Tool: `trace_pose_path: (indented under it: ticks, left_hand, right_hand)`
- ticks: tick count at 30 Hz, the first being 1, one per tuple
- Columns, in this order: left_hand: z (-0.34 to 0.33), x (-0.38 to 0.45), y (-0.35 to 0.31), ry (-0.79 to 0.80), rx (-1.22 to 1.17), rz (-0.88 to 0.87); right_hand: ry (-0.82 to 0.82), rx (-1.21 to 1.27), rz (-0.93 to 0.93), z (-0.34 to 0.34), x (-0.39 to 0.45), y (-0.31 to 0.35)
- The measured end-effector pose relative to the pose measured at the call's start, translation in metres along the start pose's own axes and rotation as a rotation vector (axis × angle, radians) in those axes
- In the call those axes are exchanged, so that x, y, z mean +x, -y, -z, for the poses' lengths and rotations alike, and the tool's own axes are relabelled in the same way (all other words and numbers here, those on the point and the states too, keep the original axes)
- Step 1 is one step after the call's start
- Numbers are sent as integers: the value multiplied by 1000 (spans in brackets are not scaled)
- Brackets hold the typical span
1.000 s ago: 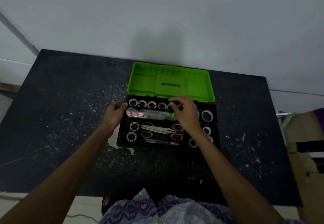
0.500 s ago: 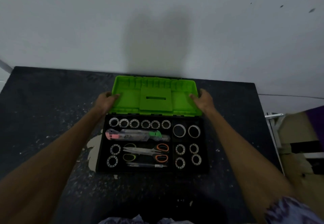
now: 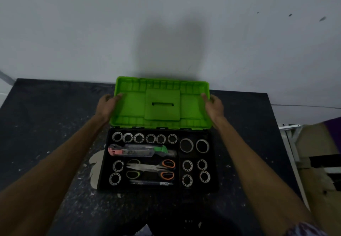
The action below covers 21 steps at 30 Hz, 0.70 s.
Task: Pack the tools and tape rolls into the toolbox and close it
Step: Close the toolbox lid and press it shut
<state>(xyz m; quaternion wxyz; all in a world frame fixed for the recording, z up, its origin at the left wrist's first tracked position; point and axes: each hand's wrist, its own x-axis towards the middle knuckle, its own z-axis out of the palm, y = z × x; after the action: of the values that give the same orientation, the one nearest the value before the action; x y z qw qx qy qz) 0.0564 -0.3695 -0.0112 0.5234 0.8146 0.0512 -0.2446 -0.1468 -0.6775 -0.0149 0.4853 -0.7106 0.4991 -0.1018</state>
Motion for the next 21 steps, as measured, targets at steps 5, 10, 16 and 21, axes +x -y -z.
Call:
trace_pose_path:
  ticks: [5, 10, 16, 21]
  left_hand:
    - [13, -13, -8, -1, -124, -108]
    - [20, -42, -15, -4, -158, -206]
    - [20, -110, -28, -91, -253, -224]
    - [19, -159, -6, -140, -312, -325]
  right_hand:
    - [-75, 145, 70, 17, -26, 23]
    - [-92, 268, 77, 41, -58, 34]
    - [-120, 284, 55, 62, -97, 38]
    - [-136, 375, 157, 68, -138, 7]
